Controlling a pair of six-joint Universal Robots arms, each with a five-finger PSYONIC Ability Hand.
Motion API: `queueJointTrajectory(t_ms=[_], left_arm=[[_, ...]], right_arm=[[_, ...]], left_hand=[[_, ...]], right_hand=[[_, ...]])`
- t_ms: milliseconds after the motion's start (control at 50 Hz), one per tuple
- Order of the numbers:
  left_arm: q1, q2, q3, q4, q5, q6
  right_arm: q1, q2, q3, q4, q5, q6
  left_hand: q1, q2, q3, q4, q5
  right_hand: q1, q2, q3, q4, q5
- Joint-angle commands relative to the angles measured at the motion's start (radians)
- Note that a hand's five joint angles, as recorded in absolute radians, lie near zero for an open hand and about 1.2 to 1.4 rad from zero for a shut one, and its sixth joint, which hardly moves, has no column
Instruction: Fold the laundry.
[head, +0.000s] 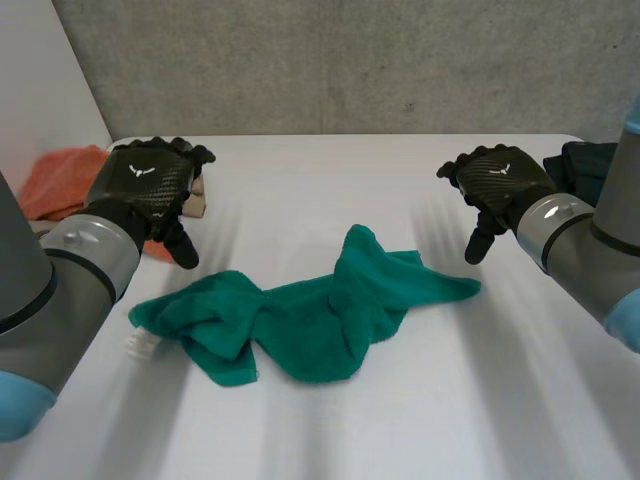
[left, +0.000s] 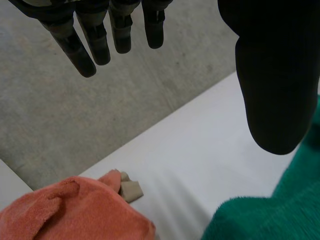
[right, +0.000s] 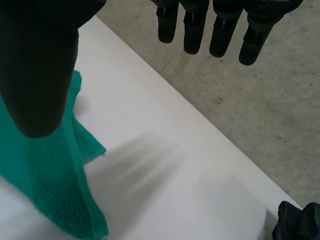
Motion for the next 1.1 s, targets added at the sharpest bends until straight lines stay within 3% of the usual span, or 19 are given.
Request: queueJointTrajectory(t_ms=[20,100,160,240,340,460,540,800,840,940,960,980,1000,1100], left_arm=[[0.021,0.086,-0.087,-0.217,0.086,0.073],[0.055,0.132,-0.185,-0.320,0.187,0.112],[0.105,0.149,-0.259,-0.346,0.271,0.141],[0.163,0.143,-0.315,-0.320,0.354,0.165],[0.197,0.071,-0.316,-0.260,0.388,0.176],[0.205,-0.067,-0.247,-0.202,0.324,0.181],[0.182,-0.131,-0.193,-0.130,0.276,0.182],[0.007,-0.383,-0.013,-0.035,0.117,0.239],[-0.014,-0.403,-0.001,-0.018,0.089,0.242],[-0.069,-0.445,0.025,0.059,-0.005,0.256],[-0.074,-0.445,0.025,0.070,-0.015,0.259],[-0.082,-0.439,0.025,0.086,-0.041,0.260],[-0.085,-0.432,0.025,0.094,-0.055,0.259],[-0.091,-0.328,0.022,0.111,-0.107,0.236]], right_arm=[[-0.031,-0.004,-0.005,0.221,-0.087,-0.117],[-0.049,0.007,0.030,0.324,-0.124,-0.226],[-0.054,0.023,0.068,0.280,-0.154,-0.257],[-0.046,0.060,0.114,0.163,-0.180,-0.231],[-0.023,0.109,0.133,0.048,-0.187,-0.156],[0.006,0.161,0.139,-0.045,-0.171,-0.076],[0.018,0.180,0.150,-0.110,-0.148,-0.058],[0.032,0.247,0.145,-0.254,-0.127,-0.049],[0.032,0.260,0.134,-0.257,-0.127,-0.045],[0.027,0.287,0.105,-0.254,-0.125,-0.019],[0.024,0.289,0.101,-0.254,-0.125,-0.016],[0.020,0.284,0.096,-0.250,-0.125,-0.013],[0.012,0.281,0.093,-0.242,-0.124,-0.010],[-0.031,0.220,0.081,-0.185,-0.127,0.004]], left_hand=[[0.211,0.212,0.210,0.215,0.197],[0.437,0.438,0.436,0.441,0.423],[0.595,0.596,0.594,0.599,0.581],[0.587,0.588,0.586,0.591,0.573],[0.549,0.550,0.548,0.553,0.535],[0.174,0.176,0.173,0.178,0.160],[0.082,0.084,0.081,0.086,0.068],[0.061,0.063,0.060,0.065,0.047],[0.126,0.127,0.124,0.130,0.112],[0.592,0.593,0.591,0.596,0.578],[0.732,0.734,0.731,0.736,0.718],[1.068,1.069,1.067,1.072,1.054],[1.178,1.180,1.177,1.183,1.165],[1.180,1.181,1.178,1.184,1.166]], right_hand=[[0.107,0.103,0.100,0.107,0.094],[0.151,0.147,0.144,0.151,0.138],[0.160,0.156,0.153,0.160,0.147],[0.169,0.165,0.162,0.169,0.156],[0.169,0.165,0.162,0.168,0.156],[0.148,0.144,0.142,0.148,0.136],[0.139,0.135,0.133,0.139,0.127],[0.388,0.384,0.382,0.388,0.376],[0.500,0.496,0.493,0.500,0.487],[0.811,0.807,0.804,0.811,0.798],[0.910,0.906,0.904,0.910,0.898],[1.133,1.129,1.126,1.133,1.120],[1.135,1.131,1.128,1.135,1.122],[1.135,1.131,1.128,1.135,1.122]])
